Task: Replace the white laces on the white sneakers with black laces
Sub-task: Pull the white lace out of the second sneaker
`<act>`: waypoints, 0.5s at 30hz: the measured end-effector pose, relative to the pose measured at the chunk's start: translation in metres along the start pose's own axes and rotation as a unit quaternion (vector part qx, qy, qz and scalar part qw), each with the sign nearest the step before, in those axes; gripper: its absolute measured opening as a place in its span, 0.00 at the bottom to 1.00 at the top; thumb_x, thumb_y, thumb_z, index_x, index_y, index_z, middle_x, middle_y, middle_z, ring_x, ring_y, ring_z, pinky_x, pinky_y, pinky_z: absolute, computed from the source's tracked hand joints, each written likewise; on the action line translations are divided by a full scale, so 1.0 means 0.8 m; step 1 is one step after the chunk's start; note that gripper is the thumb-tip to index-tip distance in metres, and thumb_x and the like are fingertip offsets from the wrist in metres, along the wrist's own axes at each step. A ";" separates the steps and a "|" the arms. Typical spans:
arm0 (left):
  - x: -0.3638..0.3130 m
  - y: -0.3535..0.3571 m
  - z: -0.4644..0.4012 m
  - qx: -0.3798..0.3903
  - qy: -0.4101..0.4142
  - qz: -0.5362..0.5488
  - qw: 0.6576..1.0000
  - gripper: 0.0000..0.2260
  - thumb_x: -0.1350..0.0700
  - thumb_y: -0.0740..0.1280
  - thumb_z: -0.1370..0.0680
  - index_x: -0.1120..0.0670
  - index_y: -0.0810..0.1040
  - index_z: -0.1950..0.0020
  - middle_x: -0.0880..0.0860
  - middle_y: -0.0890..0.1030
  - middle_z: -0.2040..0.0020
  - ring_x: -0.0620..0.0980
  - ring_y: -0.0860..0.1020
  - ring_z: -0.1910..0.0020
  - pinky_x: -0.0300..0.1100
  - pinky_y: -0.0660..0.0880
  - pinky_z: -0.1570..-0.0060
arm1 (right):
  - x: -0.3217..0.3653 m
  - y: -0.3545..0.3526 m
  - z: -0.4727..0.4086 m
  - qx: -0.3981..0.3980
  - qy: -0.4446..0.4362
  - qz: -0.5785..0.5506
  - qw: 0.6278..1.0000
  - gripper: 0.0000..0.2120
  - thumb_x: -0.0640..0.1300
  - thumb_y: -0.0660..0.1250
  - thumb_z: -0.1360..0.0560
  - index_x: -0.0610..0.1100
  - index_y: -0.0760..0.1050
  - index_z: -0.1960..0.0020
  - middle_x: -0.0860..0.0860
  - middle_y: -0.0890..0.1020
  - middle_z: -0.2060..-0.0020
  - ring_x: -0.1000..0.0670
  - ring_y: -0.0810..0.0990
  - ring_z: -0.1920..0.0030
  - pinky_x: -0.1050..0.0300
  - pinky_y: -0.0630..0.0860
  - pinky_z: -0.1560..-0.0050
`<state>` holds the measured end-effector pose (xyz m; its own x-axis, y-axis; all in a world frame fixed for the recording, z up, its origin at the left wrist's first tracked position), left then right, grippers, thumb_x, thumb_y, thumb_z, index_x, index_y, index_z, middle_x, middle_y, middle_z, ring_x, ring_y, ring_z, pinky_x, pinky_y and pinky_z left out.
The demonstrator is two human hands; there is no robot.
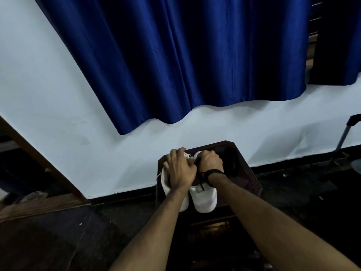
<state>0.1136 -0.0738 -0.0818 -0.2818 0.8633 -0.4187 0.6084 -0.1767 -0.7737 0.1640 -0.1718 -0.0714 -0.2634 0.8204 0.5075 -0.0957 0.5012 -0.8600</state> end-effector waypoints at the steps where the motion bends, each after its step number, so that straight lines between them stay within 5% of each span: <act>1: -0.001 0.001 0.001 -0.001 0.011 -0.009 1.000 0.17 0.57 0.66 0.28 0.50 0.76 0.40 0.52 0.76 0.43 0.55 0.71 0.39 0.53 0.65 0.39 | 0.000 0.002 -0.001 0.002 -0.007 0.002 1.000 0.15 0.45 0.56 0.20 0.42 0.75 0.39 0.41 0.77 0.41 0.40 0.77 0.41 0.49 0.73 0.44; 5: 0.000 0.001 0.003 -0.012 0.014 -0.034 0.999 0.12 0.58 0.66 0.28 0.50 0.77 0.44 0.51 0.77 0.47 0.55 0.73 0.43 0.53 0.67 0.43 | 0.000 0.004 -0.009 -0.005 0.026 -0.126 0.992 0.08 0.49 0.61 0.24 0.48 0.76 0.49 0.45 0.80 0.52 0.41 0.79 0.51 0.53 0.74 0.54; 10: -0.004 0.007 0.004 -0.023 0.042 -0.083 0.995 0.11 0.55 0.68 0.27 0.48 0.78 0.45 0.51 0.76 0.50 0.56 0.74 0.46 0.52 0.66 0.48 | -0.010 -0.038 -0.025 -0.093 0.055 -0.484 0.868 0.06 0.43 0.56 0.19 0.46 0.69 0.55 0.48 0.82 0.65 0.47 0.81 0.68 0.53 0.78 0.60; 15: -0.007 0.013 -0.001 0.037 0.073 -0.109 0.991 0.14 0.46 0.66 0.23 0.45 0.78 0.39 0.51 0.75 0.45 0.55 0.70 0.42 0.52 0.63 0.43 | 0.006 -0.103 -0.022 -0.033 -0.117 -0.582 0.804 0.09 0.37 0.56 0.18 0.43 0.69 0.57 0.48 0.77 0.67 0.50 0.74 0.71 0.58 0.72 0.65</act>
<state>0.1220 -0.0805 -0.0870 -0.2871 0.9430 -0.1683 0.4872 -0.0075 -0.8732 0.1876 -0.2039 0.0029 -0.2062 -0.2862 0.9357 -0.3591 0.9117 0.1997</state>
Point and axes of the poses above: each hand's wrist, its own z-axis away from the middle knuckle, its own y-axis out of the palm, x = y × z, the point moved 2 cm from there along -z, towards the middle knuckle
